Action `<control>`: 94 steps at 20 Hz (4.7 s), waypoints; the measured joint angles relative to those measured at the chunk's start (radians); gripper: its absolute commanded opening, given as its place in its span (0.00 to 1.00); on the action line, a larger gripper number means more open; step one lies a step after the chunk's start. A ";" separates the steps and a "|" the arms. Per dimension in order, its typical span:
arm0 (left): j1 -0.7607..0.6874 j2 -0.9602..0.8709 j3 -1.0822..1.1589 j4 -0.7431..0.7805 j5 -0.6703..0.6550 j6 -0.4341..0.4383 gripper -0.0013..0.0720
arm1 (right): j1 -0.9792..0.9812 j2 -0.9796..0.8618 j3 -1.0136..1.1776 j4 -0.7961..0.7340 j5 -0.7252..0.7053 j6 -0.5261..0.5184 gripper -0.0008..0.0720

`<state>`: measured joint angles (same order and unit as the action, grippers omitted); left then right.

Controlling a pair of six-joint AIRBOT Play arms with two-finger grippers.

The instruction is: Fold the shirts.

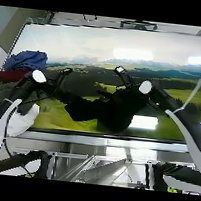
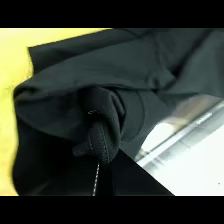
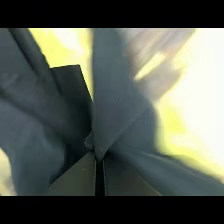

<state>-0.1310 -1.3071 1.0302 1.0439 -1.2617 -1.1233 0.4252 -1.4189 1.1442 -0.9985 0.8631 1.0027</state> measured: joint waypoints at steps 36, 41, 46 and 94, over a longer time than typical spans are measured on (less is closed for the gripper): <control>0.314 -0.557 0.593 -0.130 -0.236 -0.045 0.50 | -0.368 -0.182 0.333 -0.232 -0.021 0.256 0.51; 0.396 -0.524 0.509 -0.121 -0.273 -0.029 0.50 | -0.525 -0.033 0.244 -0.230 0.199 0.294 0.51; 0.386 -0.509 0.369 -0.123 -0.245 0.064 0.50 | -0.698 0.144 -0.114 -0.097 0.292 0.302 0.51; 0.739 0.243 0.476 -1.718 -0.565 0.208 0.06 | -1.113 0.708 0.496 0.590 0.278 0.004 0.04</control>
<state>0.6075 -1.0637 1.5066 -0.6743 -1.8263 -0.9150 -0.6876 -0.7113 1.6405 -0.4088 1.1416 1.0069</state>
